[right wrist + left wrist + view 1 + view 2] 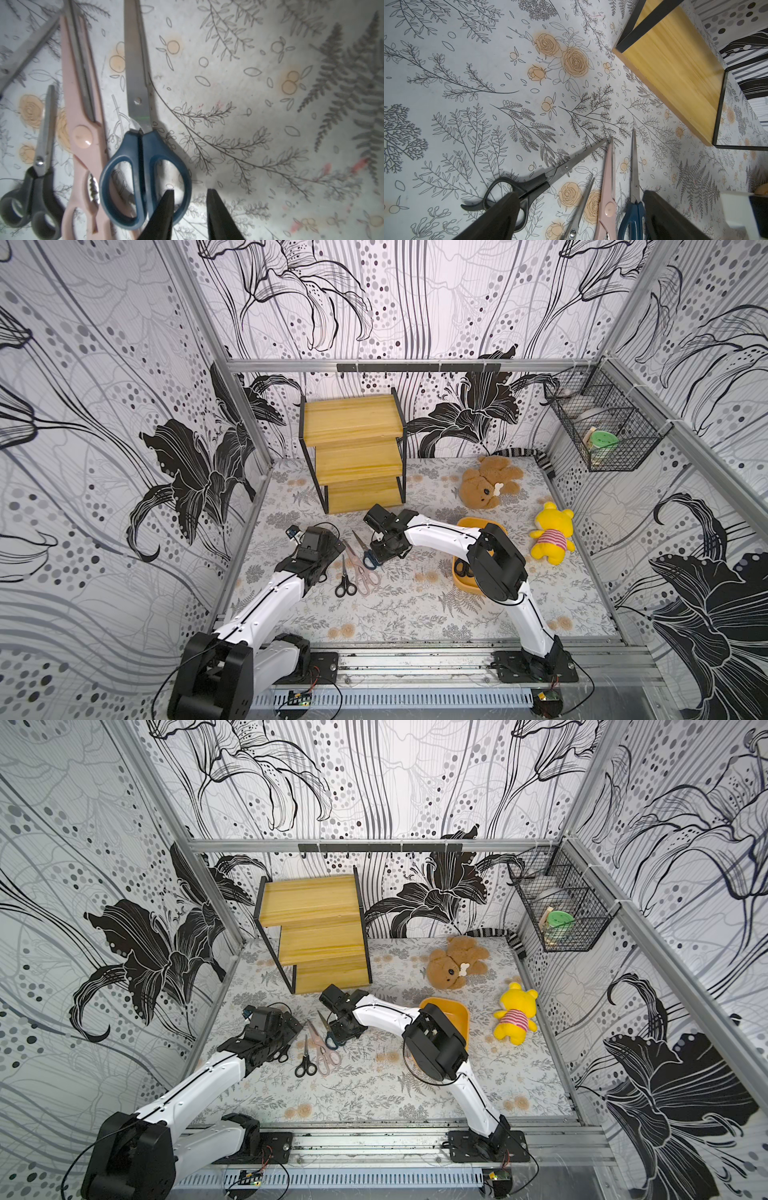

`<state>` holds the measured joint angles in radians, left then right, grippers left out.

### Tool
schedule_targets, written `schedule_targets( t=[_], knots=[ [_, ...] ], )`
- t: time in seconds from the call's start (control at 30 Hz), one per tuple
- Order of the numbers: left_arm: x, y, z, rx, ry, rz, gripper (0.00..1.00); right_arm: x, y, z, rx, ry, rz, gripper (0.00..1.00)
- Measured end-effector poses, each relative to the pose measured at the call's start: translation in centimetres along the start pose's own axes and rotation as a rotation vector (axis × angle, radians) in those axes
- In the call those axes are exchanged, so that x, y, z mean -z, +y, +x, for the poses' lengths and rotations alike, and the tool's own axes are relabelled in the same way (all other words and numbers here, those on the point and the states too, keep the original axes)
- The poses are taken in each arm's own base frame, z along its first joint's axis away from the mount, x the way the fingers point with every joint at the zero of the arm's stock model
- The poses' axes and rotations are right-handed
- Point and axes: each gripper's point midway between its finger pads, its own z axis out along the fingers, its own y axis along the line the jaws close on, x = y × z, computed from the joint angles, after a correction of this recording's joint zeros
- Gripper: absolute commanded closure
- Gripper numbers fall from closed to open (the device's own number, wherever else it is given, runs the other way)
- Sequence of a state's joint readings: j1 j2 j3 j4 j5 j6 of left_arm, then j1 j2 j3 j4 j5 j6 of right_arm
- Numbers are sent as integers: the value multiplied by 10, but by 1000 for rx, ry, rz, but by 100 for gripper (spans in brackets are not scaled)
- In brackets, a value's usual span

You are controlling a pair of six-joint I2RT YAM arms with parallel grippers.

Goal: Put the scissors into the storage box
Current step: Pick up the scissors from the center of the board.

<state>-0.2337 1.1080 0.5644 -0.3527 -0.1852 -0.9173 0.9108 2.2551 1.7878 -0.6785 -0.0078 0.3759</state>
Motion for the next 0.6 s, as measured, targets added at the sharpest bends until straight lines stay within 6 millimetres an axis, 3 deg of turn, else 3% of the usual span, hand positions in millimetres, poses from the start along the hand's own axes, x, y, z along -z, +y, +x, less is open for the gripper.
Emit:
schedule_targets(
  t=[0.6],
  knots=[
    [1, 2, 0, -2, -4, 1, 3, -5, -14, -1, 27, 12, 109, 75]
  ],
)
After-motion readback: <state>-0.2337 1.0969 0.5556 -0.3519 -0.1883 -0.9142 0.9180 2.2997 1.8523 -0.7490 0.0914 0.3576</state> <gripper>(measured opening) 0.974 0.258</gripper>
